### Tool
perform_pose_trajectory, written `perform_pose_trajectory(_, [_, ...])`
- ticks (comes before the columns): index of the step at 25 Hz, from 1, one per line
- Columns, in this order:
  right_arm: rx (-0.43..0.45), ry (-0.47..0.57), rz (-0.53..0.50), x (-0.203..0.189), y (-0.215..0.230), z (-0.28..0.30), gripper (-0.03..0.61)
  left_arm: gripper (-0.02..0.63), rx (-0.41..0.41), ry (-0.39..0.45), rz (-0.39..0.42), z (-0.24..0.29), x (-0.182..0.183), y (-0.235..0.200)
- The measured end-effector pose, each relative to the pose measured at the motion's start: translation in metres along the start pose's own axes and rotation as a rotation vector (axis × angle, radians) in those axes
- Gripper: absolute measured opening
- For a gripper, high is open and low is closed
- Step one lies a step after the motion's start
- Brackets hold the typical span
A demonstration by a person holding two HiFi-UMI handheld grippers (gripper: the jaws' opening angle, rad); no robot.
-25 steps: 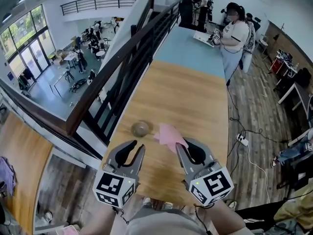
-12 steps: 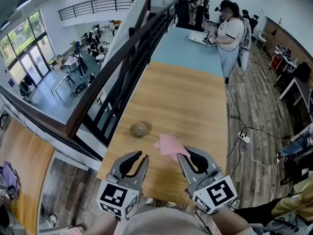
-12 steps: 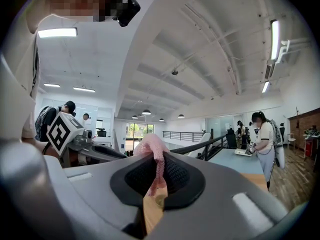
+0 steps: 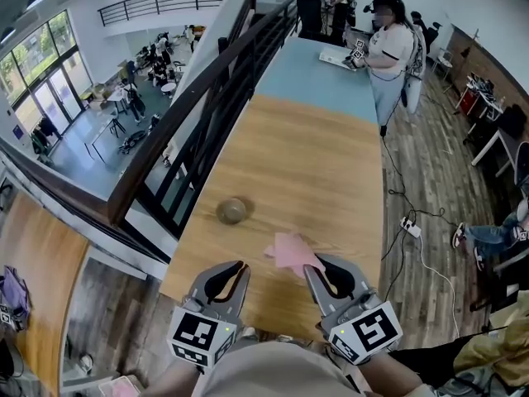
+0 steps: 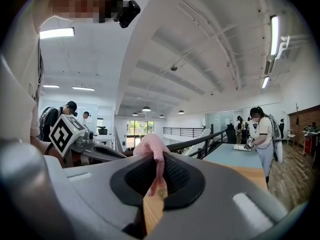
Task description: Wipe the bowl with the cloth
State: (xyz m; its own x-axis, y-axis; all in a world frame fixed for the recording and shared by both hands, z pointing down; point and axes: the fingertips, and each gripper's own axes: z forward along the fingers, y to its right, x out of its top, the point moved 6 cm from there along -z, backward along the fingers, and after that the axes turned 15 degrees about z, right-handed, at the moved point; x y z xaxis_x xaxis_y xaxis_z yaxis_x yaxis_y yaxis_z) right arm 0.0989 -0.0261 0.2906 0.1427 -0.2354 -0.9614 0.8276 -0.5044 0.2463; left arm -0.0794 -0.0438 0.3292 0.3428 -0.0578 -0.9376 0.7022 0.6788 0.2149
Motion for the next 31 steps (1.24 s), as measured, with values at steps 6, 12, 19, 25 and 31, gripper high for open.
perform_pose_trajectory(6, [0.005,0.014,-0.006,-0.001,-0.001,0.000,0.023,0.002,0.013,0.014,-0.005,-0.002,0.000,-0.003])
perform_pose_trajectory(12, [0.008,0.017,-0.011,0.001,-0.001,0.000,0.023,0.002,0.025,0.034,0.002,-0.003,0.005,-0.004])
perform_pose_trajectory(19, [0.013,0.017,-0.023,0.003,0.000,-0.004,0.023,0.002,0.034,0.049,0.013,-0.004,0.012,-0.001])
perform_pose_trajectory(25, [0.000,0.053,-0.048,0.017,0.000,-0.004,0.023,0.002,0.076,0.095,0.039,-0.012,0.030,-0.004])
perform_pose_trajectory(31, [0.002,0.067,-0.053,0.021,0.001,-0.008,0.023,0.002,0.070,0.103,0.041,-0.012,0.035,-0.001])
